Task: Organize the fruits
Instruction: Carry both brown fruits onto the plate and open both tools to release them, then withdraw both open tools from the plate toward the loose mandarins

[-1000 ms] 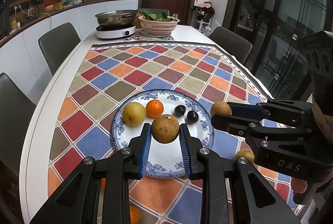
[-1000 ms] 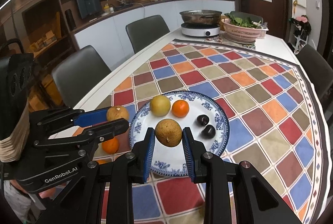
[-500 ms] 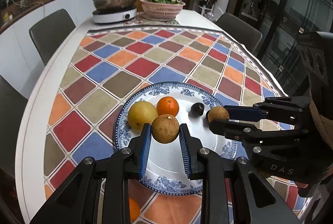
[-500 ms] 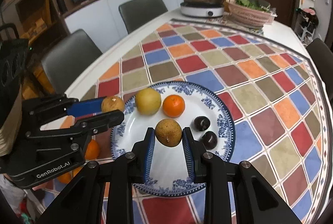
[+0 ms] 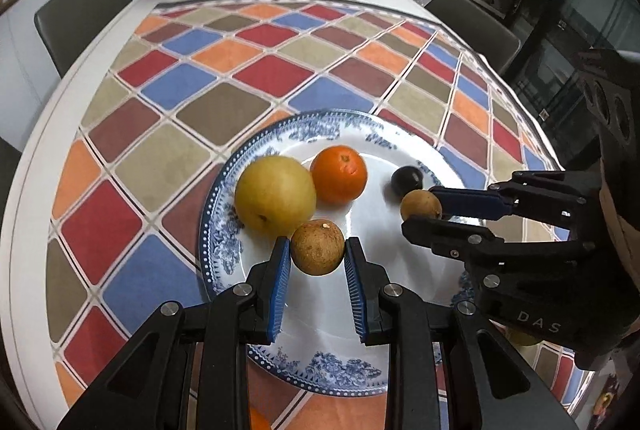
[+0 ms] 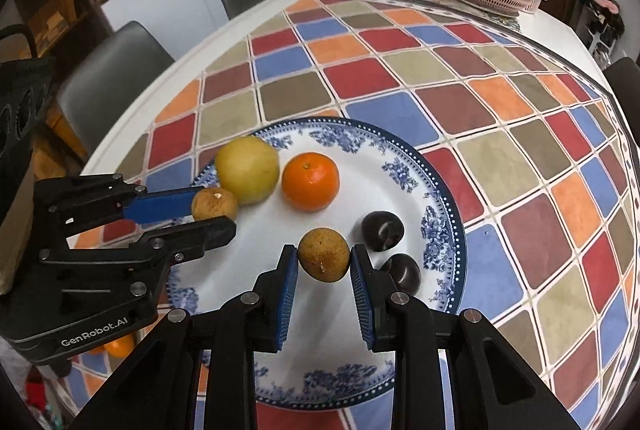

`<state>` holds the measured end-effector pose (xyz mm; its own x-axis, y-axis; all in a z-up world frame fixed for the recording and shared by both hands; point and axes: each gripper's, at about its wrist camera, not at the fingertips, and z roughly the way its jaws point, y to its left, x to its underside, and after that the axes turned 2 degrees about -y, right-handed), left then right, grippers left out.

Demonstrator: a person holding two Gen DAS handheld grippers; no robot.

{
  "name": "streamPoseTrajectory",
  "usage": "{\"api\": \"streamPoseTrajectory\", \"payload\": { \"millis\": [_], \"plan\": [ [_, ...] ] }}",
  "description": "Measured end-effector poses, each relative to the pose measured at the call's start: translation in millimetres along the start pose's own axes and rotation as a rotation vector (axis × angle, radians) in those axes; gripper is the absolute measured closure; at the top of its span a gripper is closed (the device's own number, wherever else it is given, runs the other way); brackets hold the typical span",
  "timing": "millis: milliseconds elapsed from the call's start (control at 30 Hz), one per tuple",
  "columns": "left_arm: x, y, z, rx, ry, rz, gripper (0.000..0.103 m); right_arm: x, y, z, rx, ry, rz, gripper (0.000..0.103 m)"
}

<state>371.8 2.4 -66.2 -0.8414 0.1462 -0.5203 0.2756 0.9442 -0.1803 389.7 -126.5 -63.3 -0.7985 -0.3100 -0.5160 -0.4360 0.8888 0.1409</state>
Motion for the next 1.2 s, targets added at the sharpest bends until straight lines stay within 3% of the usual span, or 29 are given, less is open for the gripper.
{"api": "streamPoseTrajectory", "payload": {
  "millis": [567, 667, 800, 1200],
  "plan": [
    [2, 5, 25, -0.027, 0.069, -0.003, 0.075, 1, 2, 24, 0.027, 0.057, -0.038, 0.075],
    [0, 5, 23, -0.031, 0.066, -0.004, 0.067, 1, 2, 24, 0.030, 0.050, -0.037, 0.074],
    [1, 4, 14, -0.042, 0.052, -0.005, 0.064, 1, 2, 18, 0.036, 0.038, -0.035, 0.065],
    [8, -9, -48, -0.059, -0.058, 0.005, 0.063, 5, 17, -33, 0.039, -0.065, -0.028, 0.065]
  ]
}}
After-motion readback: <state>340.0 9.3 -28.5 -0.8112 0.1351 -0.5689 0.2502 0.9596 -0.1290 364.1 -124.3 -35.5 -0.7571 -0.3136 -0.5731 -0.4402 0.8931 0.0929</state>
